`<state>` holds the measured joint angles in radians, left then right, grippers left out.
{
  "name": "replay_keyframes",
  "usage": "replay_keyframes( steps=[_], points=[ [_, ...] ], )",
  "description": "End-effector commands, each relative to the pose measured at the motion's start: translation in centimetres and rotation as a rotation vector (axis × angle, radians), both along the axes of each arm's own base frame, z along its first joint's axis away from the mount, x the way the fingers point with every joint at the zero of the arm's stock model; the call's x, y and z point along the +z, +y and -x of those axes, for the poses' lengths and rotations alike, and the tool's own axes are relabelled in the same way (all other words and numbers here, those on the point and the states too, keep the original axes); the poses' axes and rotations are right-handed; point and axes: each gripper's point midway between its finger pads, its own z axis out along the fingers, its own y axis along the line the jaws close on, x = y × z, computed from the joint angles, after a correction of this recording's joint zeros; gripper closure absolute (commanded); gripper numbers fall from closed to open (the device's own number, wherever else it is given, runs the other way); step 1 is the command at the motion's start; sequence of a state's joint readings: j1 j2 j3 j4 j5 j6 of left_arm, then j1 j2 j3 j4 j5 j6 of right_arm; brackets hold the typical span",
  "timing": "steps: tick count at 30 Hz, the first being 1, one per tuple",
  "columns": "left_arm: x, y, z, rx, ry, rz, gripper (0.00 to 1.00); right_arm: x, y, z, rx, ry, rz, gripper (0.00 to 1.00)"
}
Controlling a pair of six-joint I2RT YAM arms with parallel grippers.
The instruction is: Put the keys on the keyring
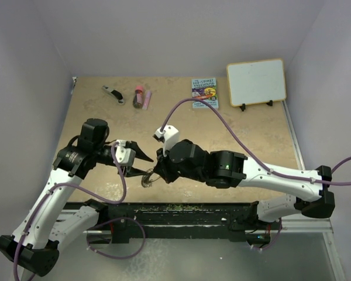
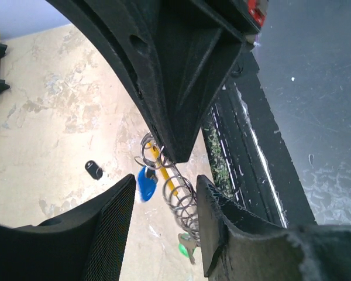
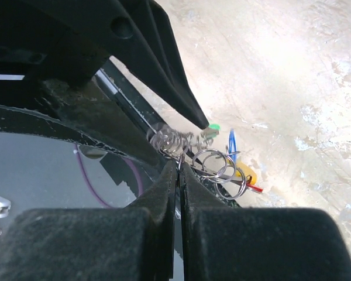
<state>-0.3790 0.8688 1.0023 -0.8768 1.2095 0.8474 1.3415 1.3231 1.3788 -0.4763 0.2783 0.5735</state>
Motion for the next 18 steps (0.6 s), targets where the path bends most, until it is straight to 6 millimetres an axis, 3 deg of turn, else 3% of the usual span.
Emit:
replay_keyframes(
  steps=[1,18],
  points=[
    [2.2,-0.8,0.6,-0.043,0.054,0.080,0.50,3.3,0.6,0.1,-0.043,-0.032,-0.051,1.00],
    [2.0,-0.9,1.4,-0.046,0.149,0.089,0.52,4.0,1.7,0.1,-0.080,-0.042,-0.024,1.00]
  ],
)
